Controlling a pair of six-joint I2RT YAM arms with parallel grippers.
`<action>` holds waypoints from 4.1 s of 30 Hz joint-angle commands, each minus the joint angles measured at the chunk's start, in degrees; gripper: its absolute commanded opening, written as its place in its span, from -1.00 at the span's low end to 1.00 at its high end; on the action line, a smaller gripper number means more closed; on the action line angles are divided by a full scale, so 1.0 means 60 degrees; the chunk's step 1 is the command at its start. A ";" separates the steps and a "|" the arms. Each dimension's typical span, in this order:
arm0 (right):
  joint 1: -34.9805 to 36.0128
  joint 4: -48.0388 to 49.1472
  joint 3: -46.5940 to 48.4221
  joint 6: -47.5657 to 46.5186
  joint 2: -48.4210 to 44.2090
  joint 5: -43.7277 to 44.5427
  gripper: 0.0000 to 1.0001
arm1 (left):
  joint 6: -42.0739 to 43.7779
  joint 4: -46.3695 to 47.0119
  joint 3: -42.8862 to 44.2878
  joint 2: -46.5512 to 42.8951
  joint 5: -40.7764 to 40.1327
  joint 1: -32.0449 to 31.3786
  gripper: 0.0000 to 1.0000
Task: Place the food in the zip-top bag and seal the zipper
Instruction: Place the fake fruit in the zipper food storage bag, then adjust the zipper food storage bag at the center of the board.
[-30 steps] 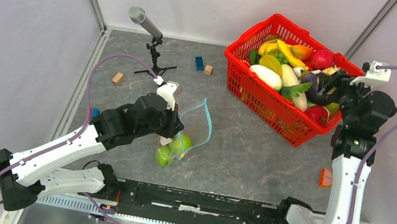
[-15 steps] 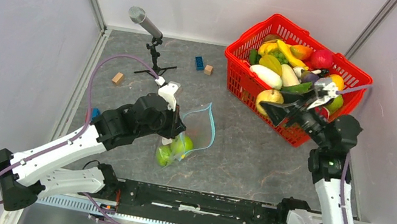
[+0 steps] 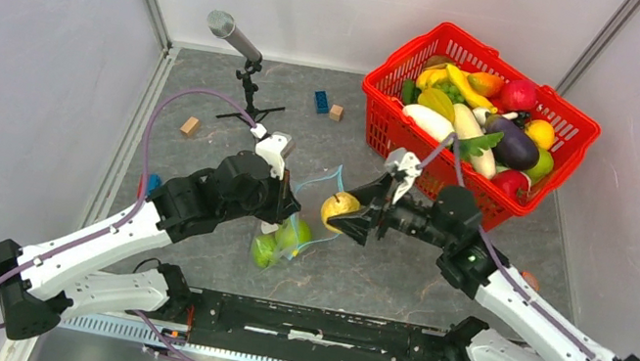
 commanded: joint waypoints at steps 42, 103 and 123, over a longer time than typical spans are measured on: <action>0.1792 -0.1166 -0.0901 0.1105 0.0816 0.4607 0.32 | -0.0320 0.0207 0.0111 -0.0583 -0.0639 0.0047 -0.95; 0.2255 -0.2838 0.3033 -0.0247 0.3288 0.6346 -0.57 | 0.0981 -0.3289 0.3431 -0.0285 0.0540 0.0555 -0.96; -0.0742 -0.3772 0.4716 -0.2169 0.0608 1.1659 0.69 | 0.1030 -0.2017 0.1387 0.0693 0.0370 0.0554 -0.96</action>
